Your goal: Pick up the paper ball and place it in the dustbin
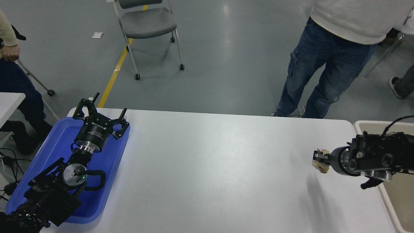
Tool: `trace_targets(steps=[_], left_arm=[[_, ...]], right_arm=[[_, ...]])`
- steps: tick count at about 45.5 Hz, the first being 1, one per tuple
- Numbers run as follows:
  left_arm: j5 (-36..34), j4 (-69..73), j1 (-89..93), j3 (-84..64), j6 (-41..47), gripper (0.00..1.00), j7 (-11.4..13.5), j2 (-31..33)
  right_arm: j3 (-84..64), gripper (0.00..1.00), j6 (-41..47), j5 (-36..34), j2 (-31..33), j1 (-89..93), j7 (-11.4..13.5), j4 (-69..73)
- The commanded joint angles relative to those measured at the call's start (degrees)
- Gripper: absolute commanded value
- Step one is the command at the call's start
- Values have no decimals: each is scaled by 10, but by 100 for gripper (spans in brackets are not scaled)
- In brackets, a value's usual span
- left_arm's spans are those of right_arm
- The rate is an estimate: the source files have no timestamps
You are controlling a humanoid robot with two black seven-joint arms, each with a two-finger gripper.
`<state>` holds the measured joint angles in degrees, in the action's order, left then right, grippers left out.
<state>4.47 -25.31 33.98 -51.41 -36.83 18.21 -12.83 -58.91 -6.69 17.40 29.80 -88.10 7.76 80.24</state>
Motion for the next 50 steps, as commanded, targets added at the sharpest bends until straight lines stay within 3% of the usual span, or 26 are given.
trace_targets(steps=[1,12,29,50], left_arm=[[0,0,-1,0,0,100,0,0],[0,0,-1,0,0,100,0,0],[0,0,-1,0,0,100,1,0],[0,0,-1,0,0,100,0,0]], right_arm=[[-65,0,110,-3,35,-127,1,109],[-90,0,295,-24,79,-224,1,114],[-190,0,433,-25,144,-465,2,150],[-263,0,517,-28,153,-653,2,150]])
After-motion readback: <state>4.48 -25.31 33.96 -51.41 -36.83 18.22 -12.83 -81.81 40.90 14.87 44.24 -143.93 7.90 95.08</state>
